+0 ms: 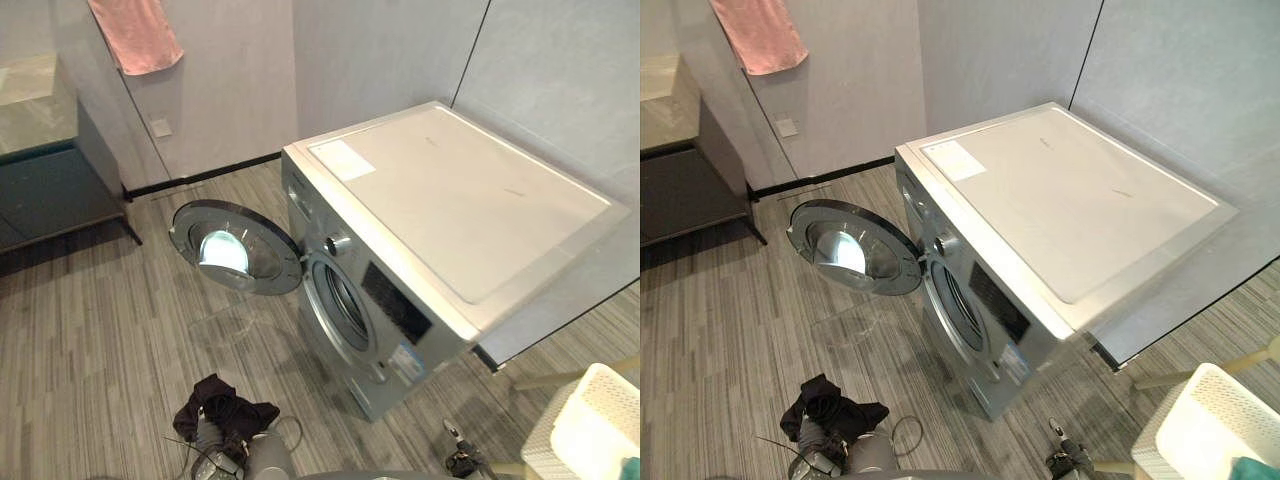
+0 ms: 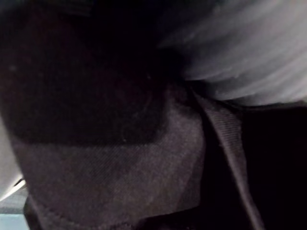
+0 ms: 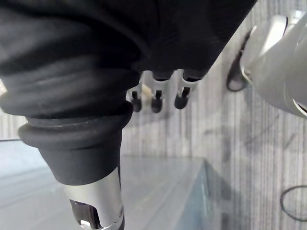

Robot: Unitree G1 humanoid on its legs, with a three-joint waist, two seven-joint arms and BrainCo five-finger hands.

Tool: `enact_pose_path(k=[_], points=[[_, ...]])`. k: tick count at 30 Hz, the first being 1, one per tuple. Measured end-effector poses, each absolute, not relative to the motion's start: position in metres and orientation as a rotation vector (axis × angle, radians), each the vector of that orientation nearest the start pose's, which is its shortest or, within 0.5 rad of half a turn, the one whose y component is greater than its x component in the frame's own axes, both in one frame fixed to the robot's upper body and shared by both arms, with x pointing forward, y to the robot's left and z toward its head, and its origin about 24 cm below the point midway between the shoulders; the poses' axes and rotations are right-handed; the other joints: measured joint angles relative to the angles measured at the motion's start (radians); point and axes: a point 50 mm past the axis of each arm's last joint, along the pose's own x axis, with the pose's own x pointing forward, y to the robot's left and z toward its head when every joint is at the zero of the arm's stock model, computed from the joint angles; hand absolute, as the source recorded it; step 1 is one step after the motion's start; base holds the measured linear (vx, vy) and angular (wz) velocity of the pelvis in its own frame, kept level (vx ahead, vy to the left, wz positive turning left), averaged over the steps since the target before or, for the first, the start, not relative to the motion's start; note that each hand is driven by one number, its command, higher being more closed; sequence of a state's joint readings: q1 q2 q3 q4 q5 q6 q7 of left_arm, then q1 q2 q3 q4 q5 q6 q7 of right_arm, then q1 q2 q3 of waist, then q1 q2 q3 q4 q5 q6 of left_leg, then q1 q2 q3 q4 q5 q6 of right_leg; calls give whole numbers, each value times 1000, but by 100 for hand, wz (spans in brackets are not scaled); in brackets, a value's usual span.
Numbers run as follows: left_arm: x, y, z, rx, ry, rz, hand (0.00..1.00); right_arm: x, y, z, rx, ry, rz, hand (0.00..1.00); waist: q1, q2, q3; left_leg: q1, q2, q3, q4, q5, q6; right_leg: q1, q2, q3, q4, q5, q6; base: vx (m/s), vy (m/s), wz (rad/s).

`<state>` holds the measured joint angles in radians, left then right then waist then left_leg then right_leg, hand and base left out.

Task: Pick up the laundry basket with both hands and put the clothes into the washing machine.

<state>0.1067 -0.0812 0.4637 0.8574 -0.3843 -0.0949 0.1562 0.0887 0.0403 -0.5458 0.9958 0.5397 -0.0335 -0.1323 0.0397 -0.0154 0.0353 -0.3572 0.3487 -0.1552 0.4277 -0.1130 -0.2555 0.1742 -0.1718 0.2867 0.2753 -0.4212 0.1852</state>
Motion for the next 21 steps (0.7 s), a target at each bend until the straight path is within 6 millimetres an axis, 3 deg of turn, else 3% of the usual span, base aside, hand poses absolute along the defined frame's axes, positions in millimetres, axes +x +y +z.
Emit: enact_pose_path(k=[1,2,3,5,6,7,8,11,12,13,14,15,16,19,21], points=[[111,215,-144,-491,813,786,100,67,-197,-166,760,976,-957,0,-7,-64,-11,-12,-73,49,17,-15,4,-18,-78,8,28,52,43,392,720,42],[119,214,-142,-465,807,744,100,62,-190,-169,777,1009,-957,0,-6,-82,-24,-12,-108,72,19,-16,8,-36,-103,24,37,170,42,321,569,34],[122,211,-141,-454,810,721,100,63,-189,-169,779,1010,-955,0,-3,-75,-23,-5,-114,90,22,-12,15,-40,-107,27,36,243,36,300,577,-14],[120,205,-143,-416,831,675,100,74,-189,-167,784,983,-935,0,3,-44,-17,72,-125,178,-3,36,87,-82,-122,26,61,544,-40,201,491,-66],[119,203,-143,-409,835,665,100,76,-190,-166,782,973,-929,0,3,-34,-22,100,-122,205,-22,36,92,-99,-128,14,71,614,-63,151,411,-83],[121,201,-143,-399,833,648,100,80,-192,-164,778,954,-922,0,-4,-24,-29,144,-120,263,-62,33,124,-139,-140,-24,113,637,-114,138,471,-73],[127,200,-141,-387,817,628,100,81,-192,-164,777,952,-919,0,-15,-20,-29,183,-123,342,-101,38,139,-208,-128,-87,202,530,-141,88,323,-69],[128,199,-141,-386,816,623,100,79,-191,-164,770,964,-913,0,-31,-18,-27,254,-123,431,-165,22,166,-299,-47,-157,301,359,-73,14,146,-71],[127,198,-141,-391,821,621,100,80,-191,-164,759,959,-908,0,-30,-19,-26,293,-122,482,-199,-4,178,-344,27,-183,339,270,-22,7,-16,-105],[128,196,-141,-407,818,612,100,80,-190,-165,747,966,-896,0,-31,-28,-22,320,-126,525,-217,-21,172,-372,95,-221,337,215,-12,9,-48,-104],[128,193,-142,-422,820,606,100,81,-189,-164,743,968,-890,0,-30,-29,-20,328,-128,544,-217,-22,172,-372,114,-255,314,191,-42,36,-97,-119],[124,180,-146,-466,852,604,100,80,-190,-164,739,959,-898,0,-22,-21,-24,368,-138,580,-255,-27,170,-327,126,-286,197,173,-113,53,-86,-100],[122,175,-149,-472,875,575,100,79,-191,-164,740,952,-907,0,-32,-7,-30,374,-142,585,-282,-16,153,-293,133,-283,113,172,-149,64,-50,-89],[126,169,-150,-475,889,524,100,74,-197,-164,722,945,-926,0,-66,26,-28,401,-137,527,-345,9,130,-263,179,-283,31,217,-169,72,-39,-27],[134,162,-147,-450,881,466,100,63,-197,-166,716,972,-942,0,-68,20,-21,403,-121,508,-277,8,129,-227,186,-278,10,212,-171,102,-76,-7]])
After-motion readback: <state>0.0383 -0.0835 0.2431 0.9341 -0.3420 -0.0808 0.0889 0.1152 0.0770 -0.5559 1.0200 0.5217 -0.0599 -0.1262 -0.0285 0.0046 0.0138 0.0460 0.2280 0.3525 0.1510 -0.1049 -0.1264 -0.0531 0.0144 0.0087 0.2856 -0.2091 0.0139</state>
